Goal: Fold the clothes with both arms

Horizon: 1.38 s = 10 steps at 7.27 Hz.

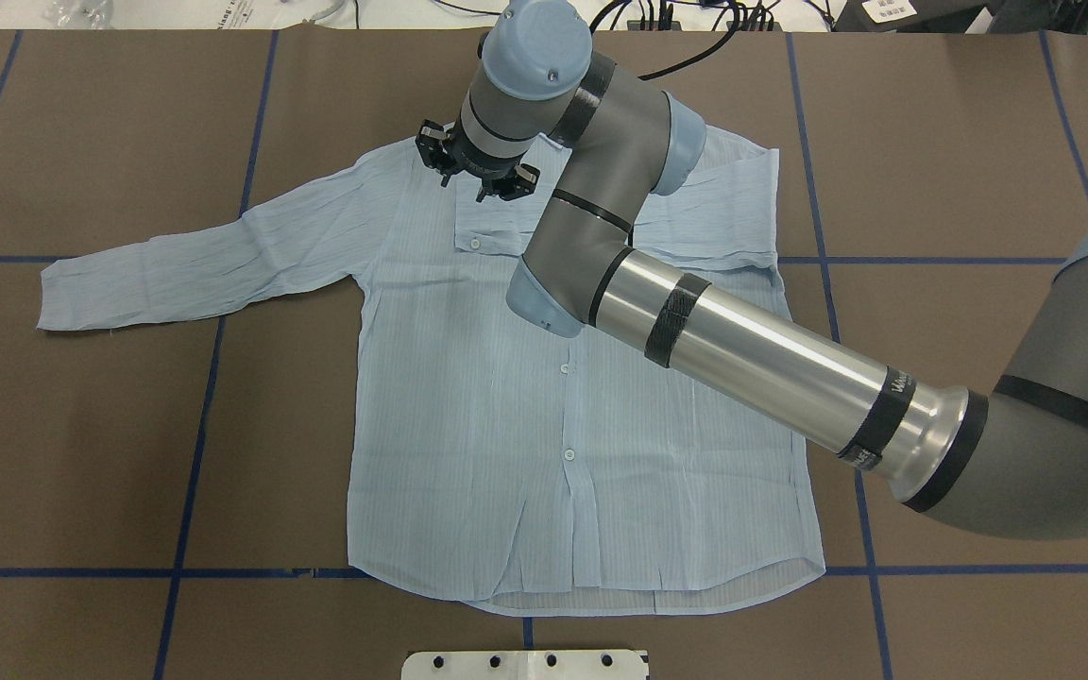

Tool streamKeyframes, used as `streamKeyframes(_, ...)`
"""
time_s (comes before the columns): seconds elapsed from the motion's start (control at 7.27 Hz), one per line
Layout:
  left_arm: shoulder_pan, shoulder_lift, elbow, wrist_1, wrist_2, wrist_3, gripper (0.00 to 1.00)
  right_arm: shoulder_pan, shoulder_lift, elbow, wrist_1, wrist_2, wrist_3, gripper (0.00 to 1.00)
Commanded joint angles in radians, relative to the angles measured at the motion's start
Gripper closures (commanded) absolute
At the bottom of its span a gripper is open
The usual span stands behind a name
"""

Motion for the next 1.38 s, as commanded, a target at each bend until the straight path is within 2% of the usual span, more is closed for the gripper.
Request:
streamKeyframes(0.0,0.072,-0.016,0.017,-0.083,0.013,-0.129,0.01,-0.006,-0.002,0.065,-0.01,-0.023,0.069,0.01)
streamKeyframes(0.14,0.083,-0.027,0.08,-0.135,0.019,-0.14,0.01,-0.005,-0.034,0.144,-0.054,-0.019,0.07,0.01)
streamKeyframes(0.28,0.092,-0.115,0.214,-0.154,0.019,-0.212,0.01,-0.003,-0.13,0.269,-0.105,-0.02,0.057,0.01)
streamKeyframes(0.41,0.14,-0.154,0.321,-0.253,0.036,-0.23,0.01,0.007,-0.23,0.351,-0.101,-0.025,0.048,0.01)
streamKeyframes(0.55,0.186,-0.21,0.439,-0.339,0.062,-0.326,0.04,0.027,-0.319,0.419,-0.099,-0.019,-0.005,0.01)
streamKeyframes(0.69,0.238,-0.211,0.479,-0.441,0.063,-0.426,0.14,0.036,-0.379,0.474,-0.098,-0.017,-0.089,0.01)
streamKeyframes(0.83,0.276,-0.209,0.517,-0.504,0.065,-0.468,0.19,0.058,-0.398,0.484,-0.098,-0.007,-0.105,0.01)
streamKeyframes(0.96,0.316,-0.209,0.534,-0.508,0.065,-0.482,0.26,0.058,-0.43,0.485,-0.093,-0.008,-0.128,0.01)
streamKeyframes(1.24,0.374,-0.211,0.539,-0.511,0.065,-0.54,0.28,0.073,-0.467,0.51,-0.092,-0.006,-0.168,0.01)
